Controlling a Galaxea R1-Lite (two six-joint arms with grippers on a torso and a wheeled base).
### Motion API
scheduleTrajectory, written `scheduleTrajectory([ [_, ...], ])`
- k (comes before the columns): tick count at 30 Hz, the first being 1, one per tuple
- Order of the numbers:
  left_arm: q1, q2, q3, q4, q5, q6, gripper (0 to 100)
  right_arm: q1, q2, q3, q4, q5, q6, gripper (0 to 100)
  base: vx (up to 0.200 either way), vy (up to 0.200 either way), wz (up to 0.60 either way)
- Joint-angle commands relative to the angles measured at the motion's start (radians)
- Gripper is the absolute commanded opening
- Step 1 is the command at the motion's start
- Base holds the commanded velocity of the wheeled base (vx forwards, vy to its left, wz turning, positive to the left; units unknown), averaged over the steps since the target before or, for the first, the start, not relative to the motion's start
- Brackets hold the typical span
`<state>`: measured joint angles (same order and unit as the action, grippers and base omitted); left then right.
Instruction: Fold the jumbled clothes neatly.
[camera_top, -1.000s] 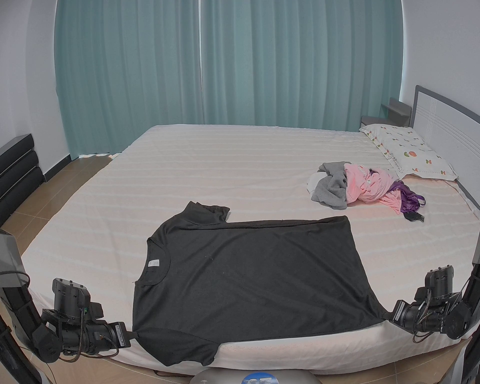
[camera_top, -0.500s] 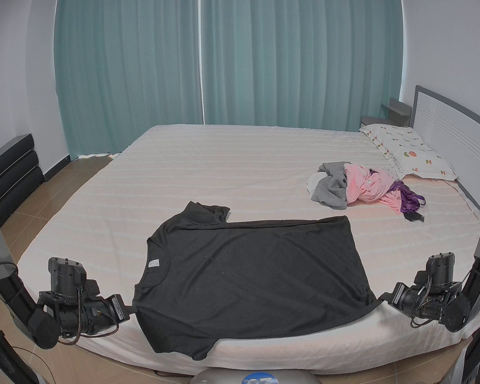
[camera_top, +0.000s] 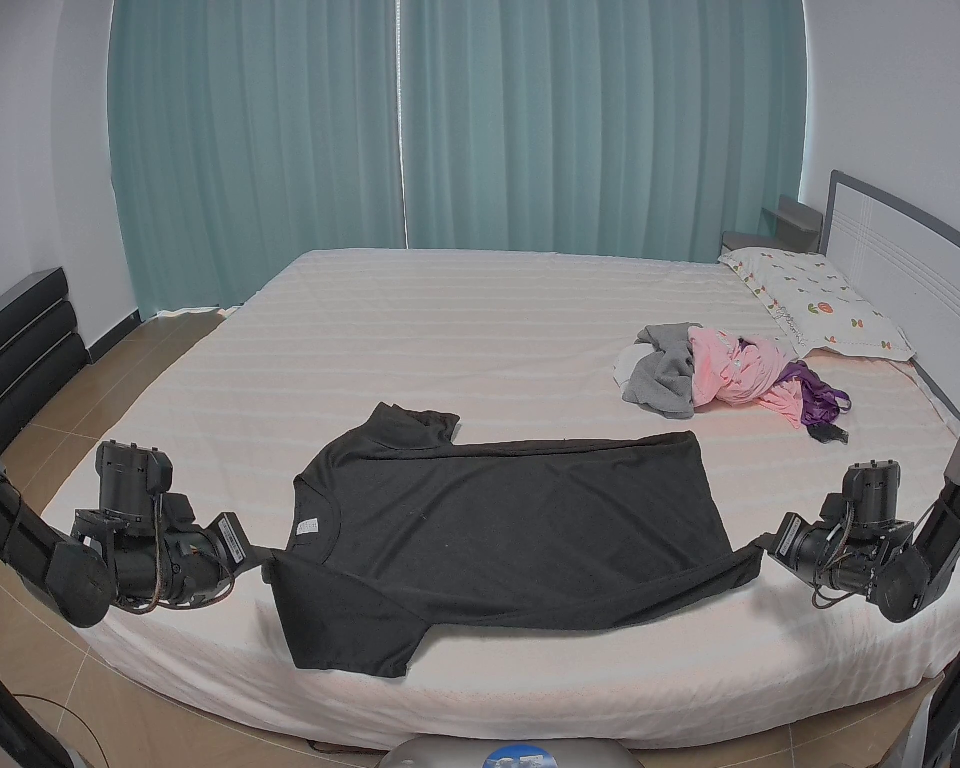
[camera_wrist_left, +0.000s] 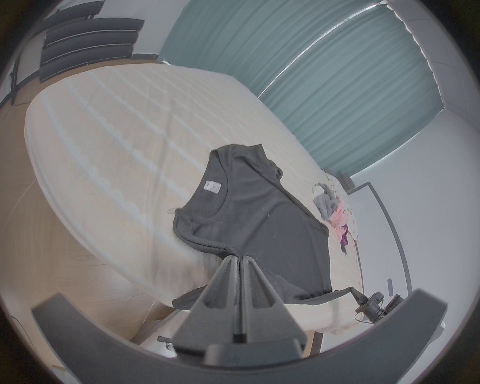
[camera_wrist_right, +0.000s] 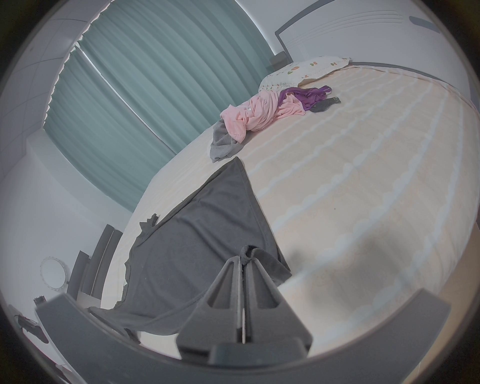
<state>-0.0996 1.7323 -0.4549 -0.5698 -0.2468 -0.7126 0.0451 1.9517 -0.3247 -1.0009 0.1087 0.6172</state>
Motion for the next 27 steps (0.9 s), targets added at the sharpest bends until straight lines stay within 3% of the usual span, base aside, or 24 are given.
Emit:
scheduleTrajectory([
  [1,0.026,0.000,-0.041,0.008,0.000,-0.004,0,0.001,0.012,-0.082,0.041,0.002,-0.001,0,0.000,0.000,0.00],
  [16,0.081,0.138,-0.146,0.014,-0.002,-0.008,0,0.007,0.108,-0.318,0.202,0.000,0.001,0,0.000,0.000,0.00],
  [27,0.092,0.254,-0.343,0.085,-0.005,-0.059,0,0.016,0.223,-0.570,0.393,0.005,0.002,0,0.000,0.000,0.00],
])
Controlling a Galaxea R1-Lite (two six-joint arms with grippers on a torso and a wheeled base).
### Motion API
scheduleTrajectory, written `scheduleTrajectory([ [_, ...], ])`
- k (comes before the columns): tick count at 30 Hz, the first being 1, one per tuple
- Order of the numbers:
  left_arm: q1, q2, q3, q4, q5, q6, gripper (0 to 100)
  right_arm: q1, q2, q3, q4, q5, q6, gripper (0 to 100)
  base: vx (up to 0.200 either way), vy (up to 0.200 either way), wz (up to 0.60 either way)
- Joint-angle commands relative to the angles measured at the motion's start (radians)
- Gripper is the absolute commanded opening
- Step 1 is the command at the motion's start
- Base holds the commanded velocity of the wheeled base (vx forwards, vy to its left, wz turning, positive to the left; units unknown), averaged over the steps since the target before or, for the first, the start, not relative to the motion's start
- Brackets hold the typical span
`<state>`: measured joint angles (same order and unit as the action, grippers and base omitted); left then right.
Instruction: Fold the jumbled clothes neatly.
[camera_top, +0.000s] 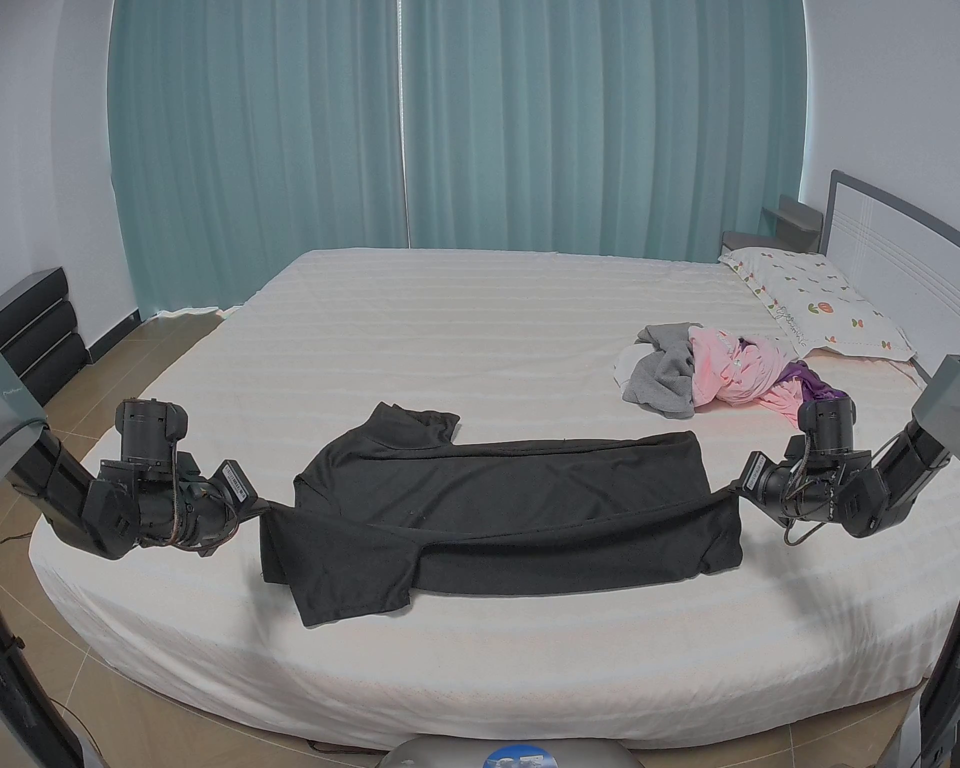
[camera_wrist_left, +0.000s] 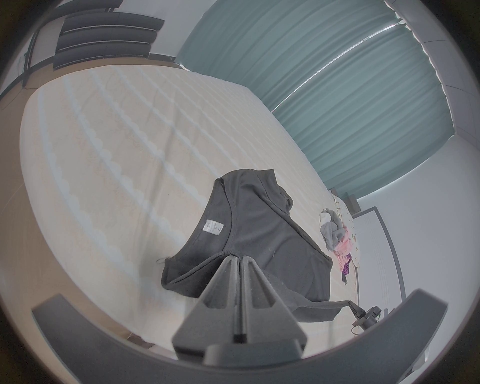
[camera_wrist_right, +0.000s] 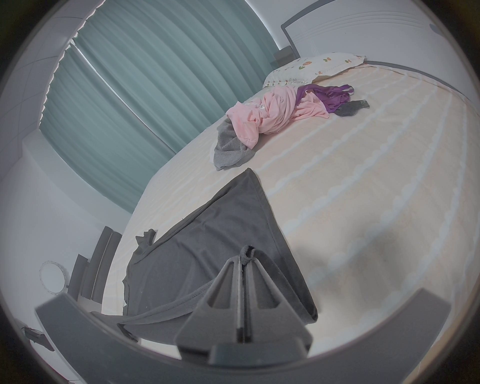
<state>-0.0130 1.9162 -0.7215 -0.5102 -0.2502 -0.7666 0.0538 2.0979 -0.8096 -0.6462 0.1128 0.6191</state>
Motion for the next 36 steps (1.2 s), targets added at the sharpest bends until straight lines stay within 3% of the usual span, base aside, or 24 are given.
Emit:
scheduleTrajectory([
  [1,0.005,0.080,-0.088,0.033,-0.001,-0.005,0,0.008,0.088,-0.100,0.049,0.001,0.001,0,0.000,0.000,0.00],
  [26,-0.004,0.299,-0.263,0.062,-0.012,-0.008,0,0.009,0.321,-0.407,0.244,-0.007,0.016,0,0.000,0.000,0.00],
  [27,-0.002,0.299,-0.263,0.062,-0.012,-0.013,0,0.009,0.321,-0.407,0.246,-0.007,0.021,100,0.000,0.000,0.00],
  [31,-0.004,0.297,-0.269,0.061,-0.015,-0.051,0,0.009,0.306,-0.395,0.235,0.001,0.047,100,0.000,0.000,0.00],
  [32,-0.004,0.294,-0.269,0.061,-0.015,-0.053,100,0.011,0.301,-0.393,0.235,0.002,0.053,100,0.000,0.000,0.00],
  [36,0.001,0.261,-0.253,0.064,-0.046,-0.054,100,0.009,0.234,-0.375,0.234,0.031,0.113,100,0.000,0.000,0.00],
])
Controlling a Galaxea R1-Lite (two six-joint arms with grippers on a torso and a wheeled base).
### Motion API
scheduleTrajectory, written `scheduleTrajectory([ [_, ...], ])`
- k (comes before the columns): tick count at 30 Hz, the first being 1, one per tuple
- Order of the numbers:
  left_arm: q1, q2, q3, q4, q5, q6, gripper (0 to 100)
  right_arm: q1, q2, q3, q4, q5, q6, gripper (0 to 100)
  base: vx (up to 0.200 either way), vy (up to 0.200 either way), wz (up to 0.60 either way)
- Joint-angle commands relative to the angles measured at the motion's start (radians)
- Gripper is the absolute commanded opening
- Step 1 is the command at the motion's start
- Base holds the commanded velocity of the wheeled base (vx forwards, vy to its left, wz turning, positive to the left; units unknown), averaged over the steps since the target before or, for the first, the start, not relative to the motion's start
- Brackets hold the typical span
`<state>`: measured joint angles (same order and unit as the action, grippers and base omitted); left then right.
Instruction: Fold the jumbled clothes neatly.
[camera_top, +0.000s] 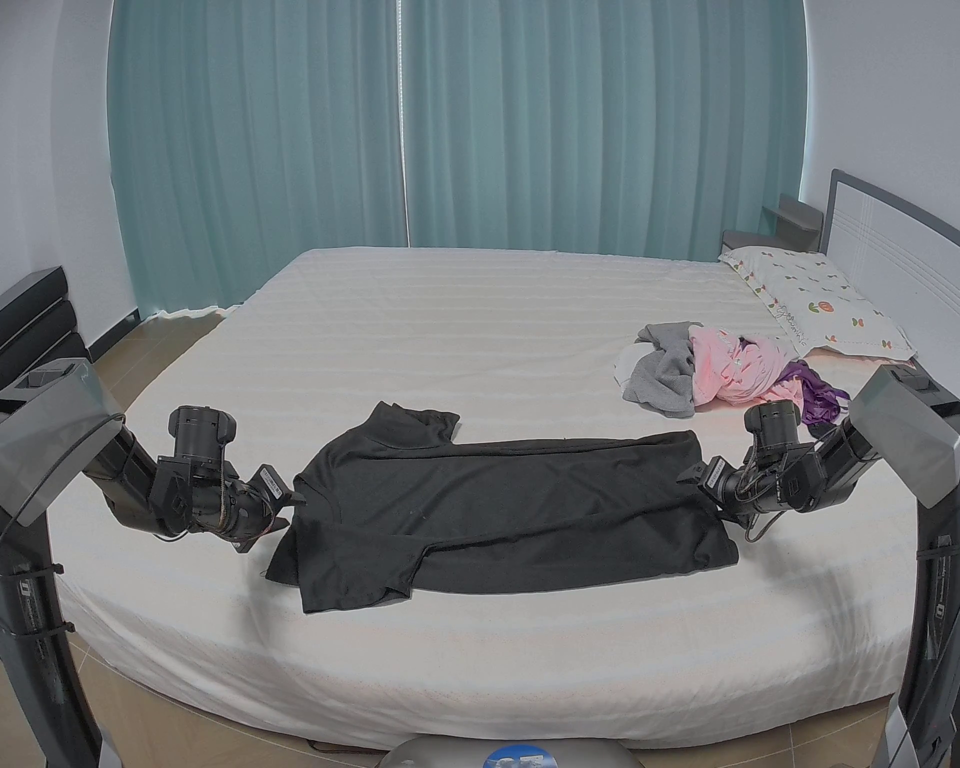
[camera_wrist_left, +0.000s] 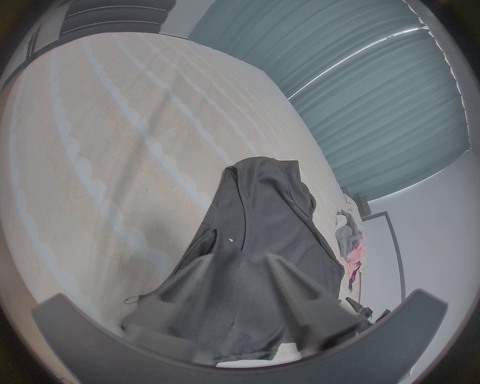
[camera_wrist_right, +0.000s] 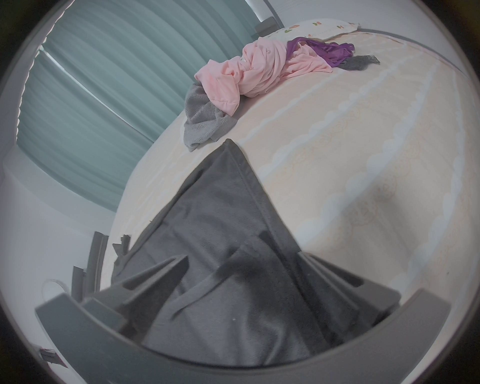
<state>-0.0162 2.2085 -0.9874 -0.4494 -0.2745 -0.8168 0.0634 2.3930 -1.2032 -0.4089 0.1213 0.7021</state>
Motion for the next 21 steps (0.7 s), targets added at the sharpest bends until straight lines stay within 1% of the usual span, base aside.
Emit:
scheduleTrajectory([
  [1,0.004,-0.032,0.013,0.003,-0.022,-0.004,100,-0.001,-0.061,0.019,-0.004,0.023,0.030,100,0.000,0.000,0.00],
  [3,0.012,-0.104,0.056,0.003,-0.042,-0.005,100,-0.002,-0.120,0.054,-0.007,0.043,0.043,100,0.000,0.000,0.00],
  [4,0.012,-0.104,0.056,0.003,-0.042,-0.005,100,-0.002,-0.120,0.054,-0.007,0.043,0.043,100,0.000,0.000,0.00],
  [5,0.013,-0.161,0.095,0.003,-0.049,-0.005,100,-0.007,-0.166,0.100,-0.011,0.055,0.046,100,0.000,0.000,0.00],
  [8,0.016,-0.225,0.151,0.001,-0.049,-0.004,100,-0.010,-0.232,0.182,-0.039,0.087,0.066,100,0.000,0.000,0.00],
  [9,0.016,-0.257,0.184,0.001,-0.051,-0.002,100,-0.008,-0.261,0.235,-0.065,0.100,0.089,100,0.000,0.000,0.00],
  [12,0.015,-0.308,0.240,0.000,-0.051,-0.007,100,-0.002,-0.310,0.349,-0.148,0.100,0.134,100,0.000,0.000,0.00],
  [14,0.015,-0.329,0.265,0.000,-0.049,-0.019,100,-0.002,-0.328,0.401,-0.194,0.100,0.146,100,0.000,0.000,0.00],
  [15,0.012,-0.342,0.283,-0.005,-0.045,-0.048,100,-0.001,-0.342,0.448,-0.237,0.100,0.149,100,0.000,0.000,0.00],
  [18,0.007,-0.352,0.293,-0.008,-0.040,-0.130,100,0.003,-0.353,0.516,-0.298,0.100,0.149,100,0.000,0.000,0.00],
  [21,0.007,-0.351,0.312,-0.009,-0.042,-0.139,100,0.012,-0.353,0.557,-0.327,0.100,0.151,100,0.000,0.000,0.00],
])
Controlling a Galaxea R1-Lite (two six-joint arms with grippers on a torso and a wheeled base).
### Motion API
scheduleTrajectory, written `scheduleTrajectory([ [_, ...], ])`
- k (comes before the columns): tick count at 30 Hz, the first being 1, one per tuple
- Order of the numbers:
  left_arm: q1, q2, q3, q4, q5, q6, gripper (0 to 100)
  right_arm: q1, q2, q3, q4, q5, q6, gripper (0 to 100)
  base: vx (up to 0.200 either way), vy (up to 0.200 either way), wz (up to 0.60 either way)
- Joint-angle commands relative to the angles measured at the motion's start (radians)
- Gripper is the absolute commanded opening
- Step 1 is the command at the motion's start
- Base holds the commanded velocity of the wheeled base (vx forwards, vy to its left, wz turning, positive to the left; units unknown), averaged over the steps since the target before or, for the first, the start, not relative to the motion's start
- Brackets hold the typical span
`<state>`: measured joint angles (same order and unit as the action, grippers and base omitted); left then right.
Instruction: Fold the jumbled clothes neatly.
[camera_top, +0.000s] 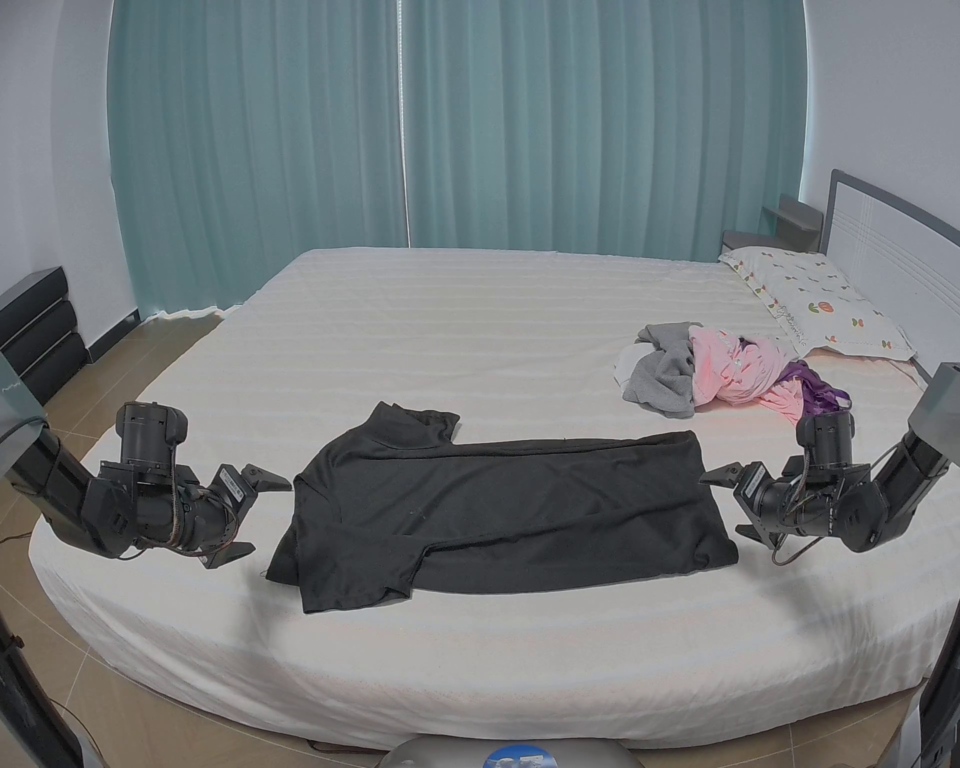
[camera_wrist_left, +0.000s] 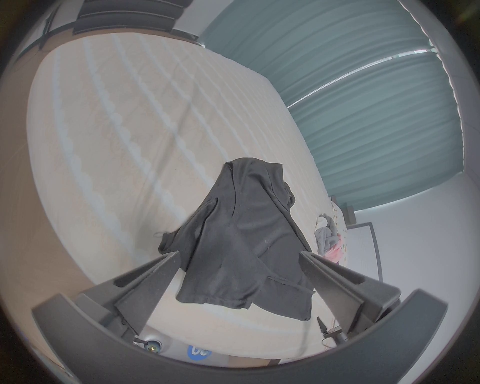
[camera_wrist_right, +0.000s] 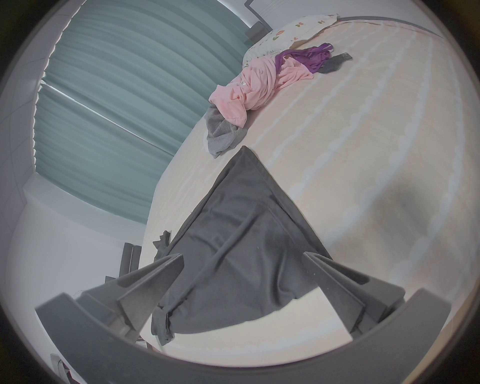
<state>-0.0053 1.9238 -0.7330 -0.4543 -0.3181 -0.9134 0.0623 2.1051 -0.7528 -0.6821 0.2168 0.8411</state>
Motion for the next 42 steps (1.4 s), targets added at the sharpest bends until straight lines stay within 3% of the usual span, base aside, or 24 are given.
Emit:
scheduleTrajectory([
  [1,-0.004,-0.066,0.058,-0.006,0.002,-0.047,100,0.014,-0.065,0.115,-0.059,0.004,0.013,100,0.000,0.000,0.00],
  [11,-0.004,-0.059,0.064,-0.004,-0.007,-0.061,100,0.034,-0.033,0.128,-0.076,0.003,0.067,100,0.120,0.000,0.00],
  [25,-0.005,-0.019,0.072,-0.006,-0.009,-0.050,100,0.044,-0.019,0.135,-0.076,0.007,0.067,100,0.000,0.000,0.00],
  [31,-0.064,0.037,0.056,-0.027,0.002,-0.039,100,0.054,-0.020,0.136,-0.076,0.007,0.067,100,0.000,0.000,0.00],
  [38,-0.091,0.127,-0.009,-0.077,0.008,0.039,100,0.054,-0.020,0.139,-0.076,0.007,0.067,100,0.000,0.000,0.00],
  [42,-0.090,0.169,-0.049,-0.072,0.016,0.146,100,0.054,-0.020,0.144,-0.076,0.007,0.067,100,0.000,0.000,0.00],
])
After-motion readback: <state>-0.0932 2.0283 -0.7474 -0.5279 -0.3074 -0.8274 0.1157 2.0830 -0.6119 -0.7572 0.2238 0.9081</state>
